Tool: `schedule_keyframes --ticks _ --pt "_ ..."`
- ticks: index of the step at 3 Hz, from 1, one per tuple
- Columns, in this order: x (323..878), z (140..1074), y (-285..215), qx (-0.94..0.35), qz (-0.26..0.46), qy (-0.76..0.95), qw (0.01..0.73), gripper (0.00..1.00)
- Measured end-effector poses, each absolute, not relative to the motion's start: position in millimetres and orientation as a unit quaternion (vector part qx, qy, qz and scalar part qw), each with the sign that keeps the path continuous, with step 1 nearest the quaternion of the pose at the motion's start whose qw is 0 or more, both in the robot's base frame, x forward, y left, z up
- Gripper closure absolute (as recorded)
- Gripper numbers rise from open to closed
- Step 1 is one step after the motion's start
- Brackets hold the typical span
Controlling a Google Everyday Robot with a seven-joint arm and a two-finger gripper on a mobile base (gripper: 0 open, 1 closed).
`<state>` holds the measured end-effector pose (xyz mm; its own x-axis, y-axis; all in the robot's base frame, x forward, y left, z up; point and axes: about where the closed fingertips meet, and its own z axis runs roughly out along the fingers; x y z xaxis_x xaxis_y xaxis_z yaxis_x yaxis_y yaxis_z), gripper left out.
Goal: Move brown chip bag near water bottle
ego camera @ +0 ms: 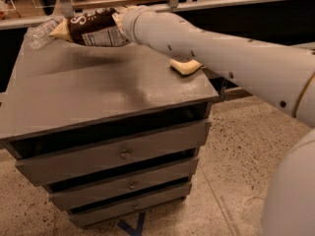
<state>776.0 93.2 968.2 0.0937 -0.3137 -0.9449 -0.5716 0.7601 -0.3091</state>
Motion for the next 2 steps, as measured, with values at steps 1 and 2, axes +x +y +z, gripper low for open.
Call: schedule_keyframes --ticks 1,2 --pt "795.0 957.5 94.6 -0.341 0.082 0.672 0.652 1.00" --pt "811.7 955.9 95.7 -0.339 0.064 0.671 0.656 1.00"
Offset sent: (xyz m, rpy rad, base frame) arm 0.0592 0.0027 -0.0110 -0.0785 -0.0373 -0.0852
